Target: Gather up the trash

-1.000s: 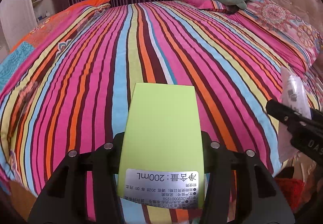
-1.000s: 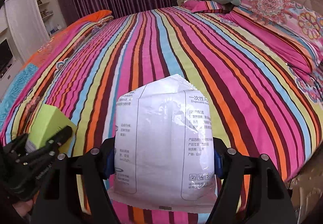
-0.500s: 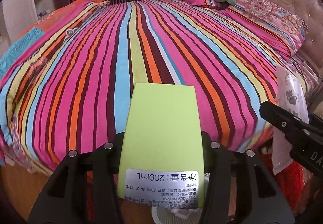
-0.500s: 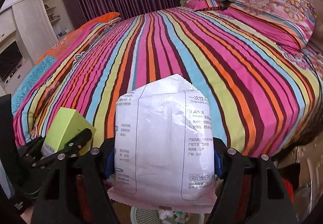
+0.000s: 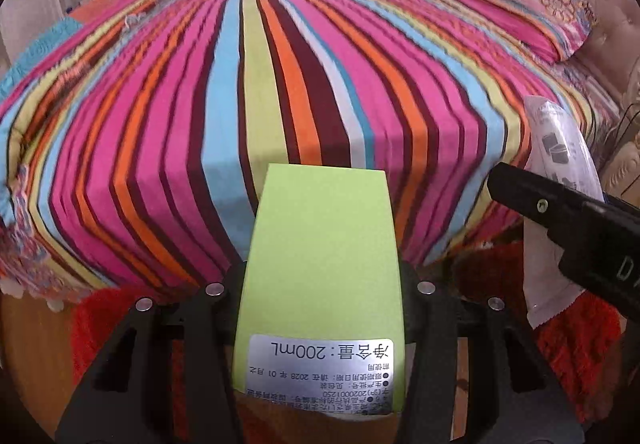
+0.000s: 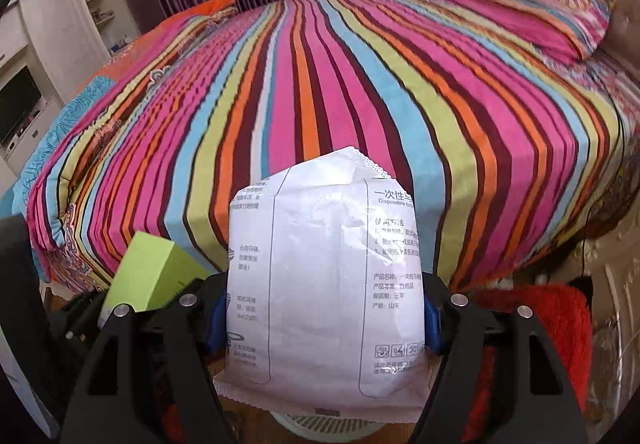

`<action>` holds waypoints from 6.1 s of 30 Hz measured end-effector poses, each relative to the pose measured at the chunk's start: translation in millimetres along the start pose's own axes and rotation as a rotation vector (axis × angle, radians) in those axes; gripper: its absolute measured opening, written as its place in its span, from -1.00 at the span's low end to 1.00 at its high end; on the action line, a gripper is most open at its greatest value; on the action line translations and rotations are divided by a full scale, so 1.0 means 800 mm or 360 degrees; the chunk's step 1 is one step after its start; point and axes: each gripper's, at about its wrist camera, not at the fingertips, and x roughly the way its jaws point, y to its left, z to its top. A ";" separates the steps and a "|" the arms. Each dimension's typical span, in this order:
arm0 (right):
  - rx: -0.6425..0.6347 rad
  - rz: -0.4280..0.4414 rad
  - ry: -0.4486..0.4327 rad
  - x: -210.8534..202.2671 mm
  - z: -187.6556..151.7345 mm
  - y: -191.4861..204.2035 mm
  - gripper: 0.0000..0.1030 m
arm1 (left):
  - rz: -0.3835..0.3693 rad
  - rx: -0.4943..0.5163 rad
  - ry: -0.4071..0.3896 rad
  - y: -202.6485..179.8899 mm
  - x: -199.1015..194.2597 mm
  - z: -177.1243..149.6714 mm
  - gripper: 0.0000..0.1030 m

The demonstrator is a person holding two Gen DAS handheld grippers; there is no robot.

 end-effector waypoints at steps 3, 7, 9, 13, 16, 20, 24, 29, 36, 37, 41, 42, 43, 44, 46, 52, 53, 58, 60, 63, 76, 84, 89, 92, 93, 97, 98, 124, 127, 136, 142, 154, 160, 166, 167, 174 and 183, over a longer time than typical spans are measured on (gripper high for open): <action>0.0070 -0.0001 0.0106 0.016 -0.013 -0.010 0.32 | -0.0029 -0.0022 0.0103 -0.002 0.019 -0.012 -0.06; 0.0163 -0.0003 0.0253 0.038 -0.026 -0.024 0.32 | -0.0057 -0.0053 0.0214 -0.003 0.039 -0.022 -0.06; 0.0199 0.0000 0.0319 0.049 -0.031 -0.029 0.32 | -0.0071 -0.0059 0.0276 -0.005 0.050 -0.027 -0.06; 0.0268 0.0000 0.0468 0.074 -0.046 -0.039 0.32 | -0.0098 -0.0074 0.0434 -0.010 0.078 -0.039 -0.06; 0.0330 -0.0004 0.0605 0.097 -0.060 -0.048 0.32 | -0.0116 -0.0071 0.0553 -0.016 0.100 -0.048 -0.06; 0.0435 -0.0016 0.0785 0.131 -0.080 -0.059 0.32 | -0.0131 -0.0102 0.0741 -0.020 0.138 -0.065 -0.06; 0.0535 -0.0037 0.0940 0.160 -0.101 -0.069 0.32 | -0.0129 -0.0161 0.0908 -0.018 0.173 -0.080 -0.06; 0.0571 -0.0078 0.1062 0.187 -0.118 -0.071 0.32 | -0.0109 -0.0188 0.1057 -0.013 0.207 -0.094 -0.06; 0.0603 -0.0131 0.1249 0.221 -0.143 -0.075 0.32 | -0.0121 -0.0255 0.1246 -0.007 0.246 -0.123 -0.06; 0.0611 -0.0134 0.1263 0.224 -0.141 -0.080 0.32 | -0.0119 -0.0254 0.1266 -0.007 0.251 -0.126 -0.06; 0.0637 -0.0157 0.1351 0.240 -0.153 -0.083 0.32 | -0.0126 -0.0240 0.1345 -0.013 0.269 -0.136 -0.06; 0.0637 -0.0159 0.1361 0.242 -0.153 -0.084 0.32 | -0.0126 -0.0234 0.1362 -0.015 0.274 -0.138 -0.06; 0.0635 -0.0164 0.1380 0.246 -0.155 -0.084 0.32 | -0.0124 -0.0230 0.1375 -0.016 0.278 -0.140 -0.06; 0.0632 -0.0171 0.1401 0.250 -0.159 -0.084 0.32 | -0.0121 -0.0228 0.1392 -0.016 0.282 -0.142 -0.06; 0.0626 -0.0178 0.1429 0.257 -0.163 -0.082 0.32 | -0.0125 -0.0236 0.1424 -0.015 0.287 -0.145 -0.05; 0.0602 -0.0191 0.1482 0.266 -0.173 -0.080 0.33 | -0.0145 -0.0280 0.1496 -0.014 0.308 -0.158 -0.02; 0.0602 -0.0190 0.1490 0.266 -0.172 -0.078 0.33 | -0.0151 -0.0290 0.1511 -0.014 0.311 -0.160 0.07; 0.0626 -0.0156 0.1538 0.273 -0.178 -0.082 0.74 | -0.0104 -0.0237 0.1563 -0.019 0.323 -0.170 0.61; 0.0613 -0.0164 0.1538 0.273 -0.179 -0.082 0.79 | -0.0104 -0.0211 0.1561 -0.022 0.324 -0.171 0.61; 0.0608 -0.0173 0.1531 0.273 -0.177 -0.082 0.79 | -0.0101 -0.0203 0.1551 -0.023 0.324 -0.169 0.61; 0.0592 -0.0174 0.1472 0.268 -0.168 -0.082 0.79 | -0.0073 -0.0201 0.1476 -0.018 0.311 -0.157 0.61; 0.0482 -0.0181 0.1274 0.237 -0.144 -0.068 0.79 | -0.0013 -0.0194 0.1271 -0.008 0.278 -0.130 0.61; 0.0328 -0.0192 0.1031 0.201 -0.114 -0.052 0.79 | 0.0008 -0.0218 0.1097 0.001 0.247 -0.108 0.61; 0.0214 -0.0198 0.0848 0.172 -0.092 -0.038 0.79 | 0.0004 -0.0223 0.0973 0.006 0.223 -0.093 0.61; 0.0182 -0.0200 0.0794 0.163 -0.086 -0.034 0.80 | 0.0001 -0.0220 0.0926 0.007 0.214 -0.087 0.61; 0.0033 -0.0198 0.0506 0.109 -0.055 -0.019 0.80 | -0.0009 -0.0187 0.0719 0.011 0.171 -0.063 0.61; -0.0002 -0.0199 0.0429 0.095 -0.048 -0.016 0.80 | 0.0000 -0.0172 0.0644 0.013 0.155 -0.055 0.61; -0.0178 -0.0114 -0.0544 -0.121 0.038 0.008 0.80 | 0.0062 -0.0072 -0.0465 0.019 -0.085 0.040 0.61; -0.0170 -0.0134 -0.0549 -0.126 0.039 0.011 0.80 | 0.0161 -0.0046 -0.0476 0.018 -0.086 0.036 0.61; -0.0150 -0.0159 -0.0563 -0.124 0.035 0.010 0.80 | 0.0203 -0.0064 -0.0482 0.024 -0.091 0.036 0.61; -0.0135 -0.0157 -0.0563 -0.124 0.036 0.006 0.80 | 0.0174 -0.0121 -0.0476 0.034 -0.095 0.036 0.61; -0.0168 -0.0171 -0.0562 -0.124 0.036 0.012 0.80 | 0.0099 -0.0173 -0.0471 0.039 -0.100 0.042 0.61; -0.0165 -0.0175 -0.0558 -0.123 0.036 0.013 0.80 | 0.0122 -0.0166 -0.0473 0.039 -0.100 0.044 0.61; -0.0173 -0.0178 -0.0558 -0.123 0.036 0.014 0.80 | 0.0116 -0.0171 -0.0484 0.038 -0.102 0.047 0.61; -0.0175 -0.0178 -0.0558 -0.122 0.036 0.014 0.80 | 0.0125 -0.0171 -0.0491 0.038 -0.103 0.047 0.61; -0.0185 -0.0173 -0.0550 -0.121 0.037 0.016 0.80 | 0.0102 -0.0178 -0.0513 0.038 -0.108 0.051 0.72; -0.0175 -0.0157 -0.0550 -0.122 0.037 0.016 0.80 | 0.0159 -0.0145 -0.0525 0.035 -0.112 0.050 0.72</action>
